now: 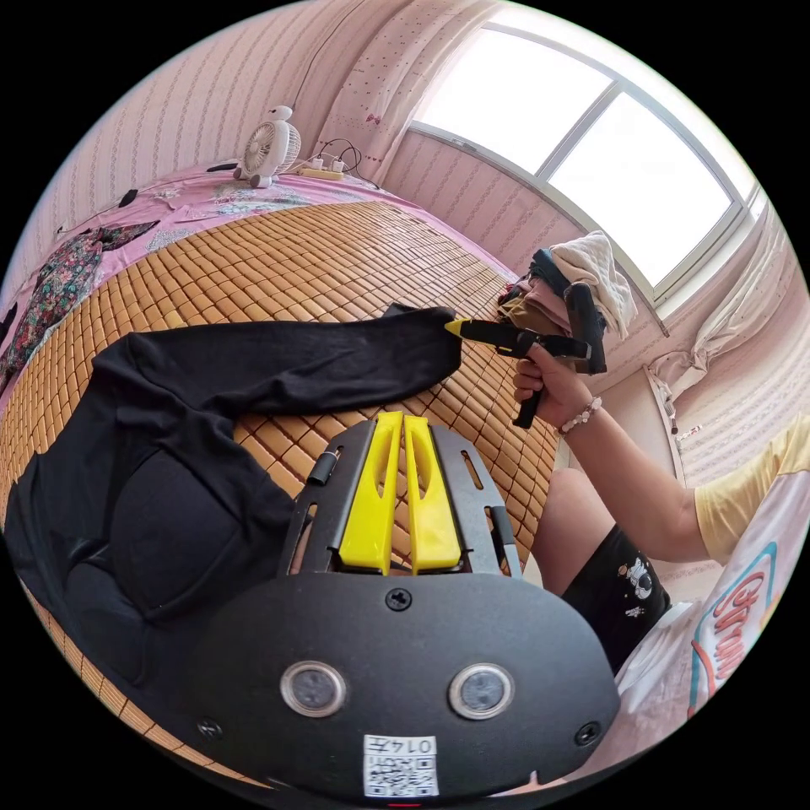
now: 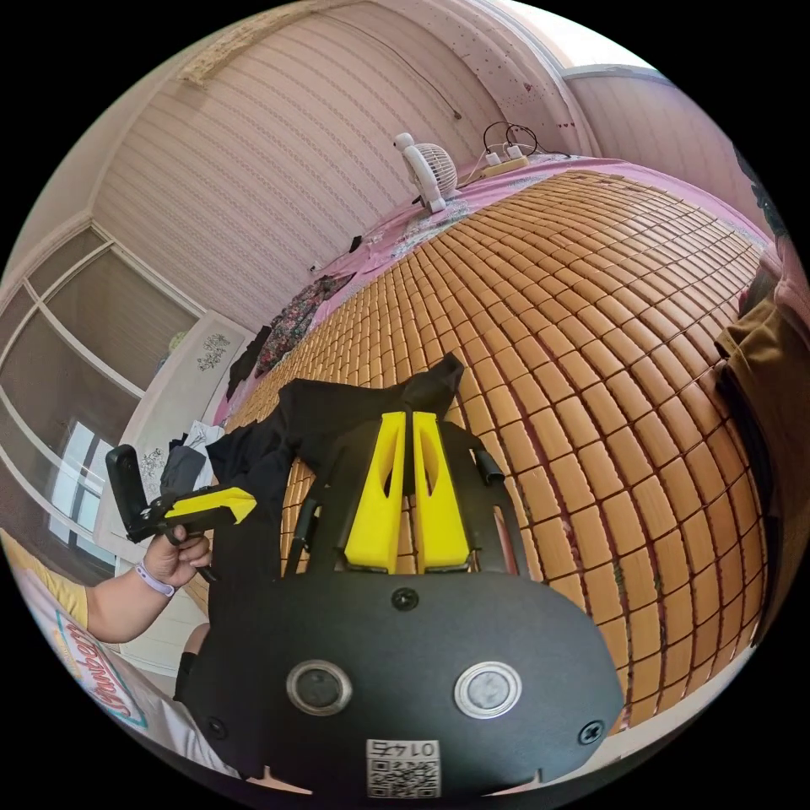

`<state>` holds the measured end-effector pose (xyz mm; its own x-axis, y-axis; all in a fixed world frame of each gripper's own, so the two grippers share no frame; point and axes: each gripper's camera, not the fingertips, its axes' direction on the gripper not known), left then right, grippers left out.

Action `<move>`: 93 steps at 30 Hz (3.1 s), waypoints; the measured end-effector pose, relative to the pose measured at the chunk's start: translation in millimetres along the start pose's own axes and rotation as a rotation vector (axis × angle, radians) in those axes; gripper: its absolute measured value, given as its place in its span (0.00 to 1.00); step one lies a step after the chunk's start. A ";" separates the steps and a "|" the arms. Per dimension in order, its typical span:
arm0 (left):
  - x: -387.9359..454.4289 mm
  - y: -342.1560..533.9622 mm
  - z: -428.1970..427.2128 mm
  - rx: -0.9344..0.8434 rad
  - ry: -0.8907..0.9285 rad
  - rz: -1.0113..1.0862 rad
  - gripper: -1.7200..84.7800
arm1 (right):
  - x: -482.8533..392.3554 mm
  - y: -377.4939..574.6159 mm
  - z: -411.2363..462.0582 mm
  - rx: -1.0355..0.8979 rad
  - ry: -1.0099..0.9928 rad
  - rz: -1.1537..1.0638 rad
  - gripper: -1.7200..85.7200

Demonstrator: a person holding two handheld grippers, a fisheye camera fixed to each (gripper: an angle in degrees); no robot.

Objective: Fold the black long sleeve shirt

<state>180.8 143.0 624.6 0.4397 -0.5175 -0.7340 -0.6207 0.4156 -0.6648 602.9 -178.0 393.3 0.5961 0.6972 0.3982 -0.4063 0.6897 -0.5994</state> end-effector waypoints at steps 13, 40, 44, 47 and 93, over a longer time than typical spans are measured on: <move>-39.9 -16.9 22.4 -0.008 -0.083 -0.090 0.01 | -89.6 4.6 44.1 -0.254 0.084 -0.329 0.09; -75.9 -128.2 97.8 -0.052 -0.096 -0.104 0.01 | 1.8 38.9 -73.9 0.041 0.578 -0.038 0.03; -70.6 -137.2 124.0 -0.161 -0.105 -0.080 0.01 | 5.6 17.6 -35.2 -0.095 0.505 -0.070 0.04; -70.0 -136.8 126.3 -0.187 -0.077 -0.122 0.01 | 7.5 16.9 -28.5 -0.144 0.516 -0.090 0.04; -29.7 -100.2 102.3 -0.269 -0.197 -0.010 0.01 | 88.8 10.4 25.2 -0.129 0.416 0.104 0.05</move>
<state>296.4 193.2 698.9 0.5472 -0.3548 -0.7581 -0.7536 0.1852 -0.6307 634.2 -104.0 439.9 0.7954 0.6051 0.0339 -0.4048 0.5721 -0.7133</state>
